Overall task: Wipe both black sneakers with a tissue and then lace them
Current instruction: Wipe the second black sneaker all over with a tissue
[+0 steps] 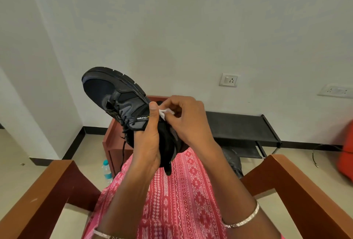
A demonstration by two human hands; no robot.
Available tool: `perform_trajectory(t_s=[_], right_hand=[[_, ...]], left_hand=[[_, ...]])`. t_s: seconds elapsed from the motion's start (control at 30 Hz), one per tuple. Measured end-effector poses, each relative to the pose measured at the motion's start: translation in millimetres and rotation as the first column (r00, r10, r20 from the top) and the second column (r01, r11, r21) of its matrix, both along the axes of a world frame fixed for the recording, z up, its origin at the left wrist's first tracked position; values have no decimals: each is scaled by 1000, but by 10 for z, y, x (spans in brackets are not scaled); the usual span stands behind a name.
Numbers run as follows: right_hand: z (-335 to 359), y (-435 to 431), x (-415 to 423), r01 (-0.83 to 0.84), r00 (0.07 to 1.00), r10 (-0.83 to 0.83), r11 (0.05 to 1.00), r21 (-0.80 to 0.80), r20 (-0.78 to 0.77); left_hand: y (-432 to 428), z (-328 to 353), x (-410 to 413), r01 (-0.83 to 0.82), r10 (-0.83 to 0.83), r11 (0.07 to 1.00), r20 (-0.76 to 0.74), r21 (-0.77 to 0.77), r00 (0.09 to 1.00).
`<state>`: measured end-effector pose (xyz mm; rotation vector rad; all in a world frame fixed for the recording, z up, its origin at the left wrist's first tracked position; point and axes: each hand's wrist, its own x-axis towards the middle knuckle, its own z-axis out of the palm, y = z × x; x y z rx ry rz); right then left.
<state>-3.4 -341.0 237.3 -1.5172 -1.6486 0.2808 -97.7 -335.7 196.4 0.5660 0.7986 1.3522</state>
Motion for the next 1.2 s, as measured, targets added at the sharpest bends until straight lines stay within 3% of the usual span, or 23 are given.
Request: perform_trajectory(t_s=[0.27, 0.6, 0.83, 1.07, 1.2], right_hand=[[12, -252, 195, 175, 953, -118, 966, -190, 278], [15, -110, 38, 20, 992, -18, 1000, -10, 122], [-424, -463, 344, 110, 982, -126, 987, 118, 137], [-383, -293, 132, 263, 948, -305, 910, 320, 87], [-408, -419, -137, 232, 967, -255, 902, 364, 16]], left_hand=[[14, -12, 21, -15, 15, 1000, 10, -5, 1000], [-1, 11, 5, 46, -48, 998, 55, 38, 997], [41, 14, -51, 87, -87, 996, 69, -2, 994], [74, 22, -96, 220, -224, 974, 100, 47, 969], [107, -3, -167, 254, -261, 965, 155, 66, 953]])
